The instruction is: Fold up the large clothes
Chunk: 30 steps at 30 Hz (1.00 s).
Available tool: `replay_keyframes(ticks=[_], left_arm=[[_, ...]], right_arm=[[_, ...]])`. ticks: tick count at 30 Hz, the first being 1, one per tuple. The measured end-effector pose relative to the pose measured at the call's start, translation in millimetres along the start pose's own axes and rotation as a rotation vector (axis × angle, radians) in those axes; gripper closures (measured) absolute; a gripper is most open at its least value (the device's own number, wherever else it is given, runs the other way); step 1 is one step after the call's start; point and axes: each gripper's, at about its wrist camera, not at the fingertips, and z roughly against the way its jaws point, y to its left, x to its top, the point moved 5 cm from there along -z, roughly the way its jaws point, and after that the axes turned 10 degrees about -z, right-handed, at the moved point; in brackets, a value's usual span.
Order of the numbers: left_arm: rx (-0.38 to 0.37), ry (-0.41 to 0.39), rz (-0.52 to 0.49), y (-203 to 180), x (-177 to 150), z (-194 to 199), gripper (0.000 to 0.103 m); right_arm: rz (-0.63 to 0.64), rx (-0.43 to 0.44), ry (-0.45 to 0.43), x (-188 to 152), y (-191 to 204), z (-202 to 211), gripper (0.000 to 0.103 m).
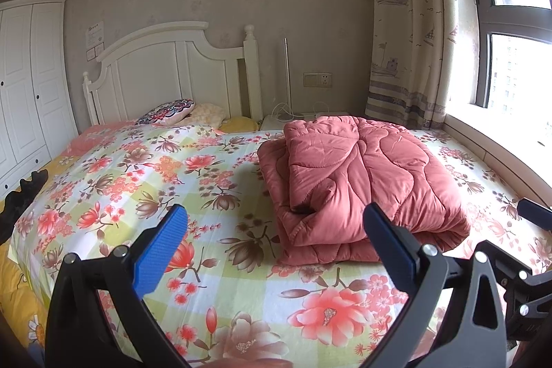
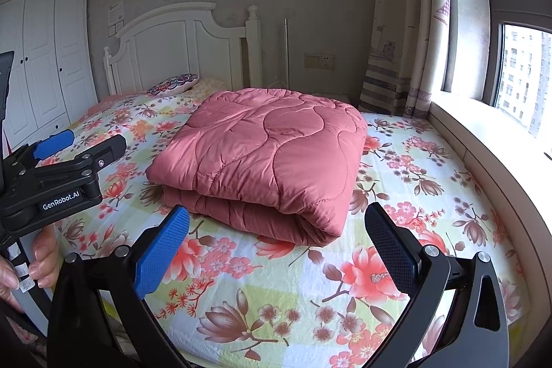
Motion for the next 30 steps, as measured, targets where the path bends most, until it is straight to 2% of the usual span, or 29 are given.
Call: replay_keyframes(ticks=[20,22,25,27,30], left_arm=[[-0.002,-0.002,0.003,2.1,-4.2,-0.2,0.002],[-0.021,-0.021,0.004,0.9,-6.8,3.9,0.002],[-0.039,-0.058,-0.047,-6.6,-6.0,7.5,0.002],[-0.063,-0.061,-0.059,-5.3,-3.3,-0.9,0.002],[-0.109,0.002,-0.07,15.8,3.7,-37.2,0.002]], right_arm=[[-0.006,-0.002,0.005,-1.1,-0.7,-2.4,0.005],[-0.007,-0.002,0.005,-0.6,-0.9,-2.3,0.005],[-0.008,-0.003,0.018,-3.9,-0.3,-7.0,0.005],[0.0,-0.006,0.025,-5.9,0.0,-11.8,0.005],[-0.003,-0.013,0.014,2.9,-12.6,-21.5,0.005]])
